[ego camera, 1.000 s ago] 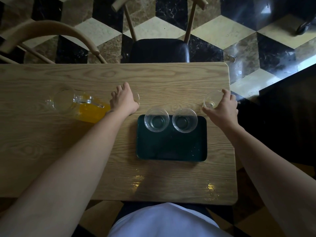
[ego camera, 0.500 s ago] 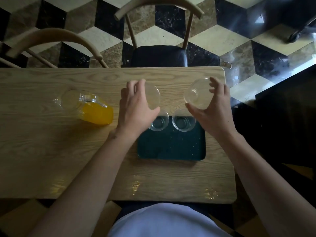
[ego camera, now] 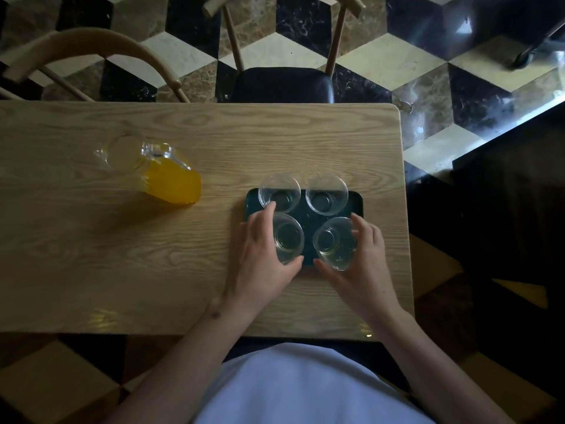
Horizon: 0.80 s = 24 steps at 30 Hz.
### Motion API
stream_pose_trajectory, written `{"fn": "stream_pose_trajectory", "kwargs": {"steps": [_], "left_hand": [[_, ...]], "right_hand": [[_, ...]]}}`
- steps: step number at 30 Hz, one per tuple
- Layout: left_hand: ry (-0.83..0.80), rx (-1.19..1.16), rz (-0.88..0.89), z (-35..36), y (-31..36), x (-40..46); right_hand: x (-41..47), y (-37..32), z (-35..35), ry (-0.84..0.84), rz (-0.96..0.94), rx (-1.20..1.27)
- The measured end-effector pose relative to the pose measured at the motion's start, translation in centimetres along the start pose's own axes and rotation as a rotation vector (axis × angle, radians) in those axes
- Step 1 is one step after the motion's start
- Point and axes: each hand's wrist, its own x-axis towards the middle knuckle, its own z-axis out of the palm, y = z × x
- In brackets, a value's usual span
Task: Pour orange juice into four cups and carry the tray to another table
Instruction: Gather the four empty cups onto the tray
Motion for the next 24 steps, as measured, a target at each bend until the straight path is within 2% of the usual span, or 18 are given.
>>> {"fn": "stream_pose_trajectory", "kwargs": {"steps": [9,24], "left_hand": [[-0.08,0.01,-0.078,3.6,-2.5,-0.9],[-0.016,0.039,-0.024,6.8,-3.9,0.9]], "right_hand": [[0.6,3.0,2.3,-0.06,0.059,-0.082],[1.9,3.3,3.7,-0.083,0.061,-0.112]]}}
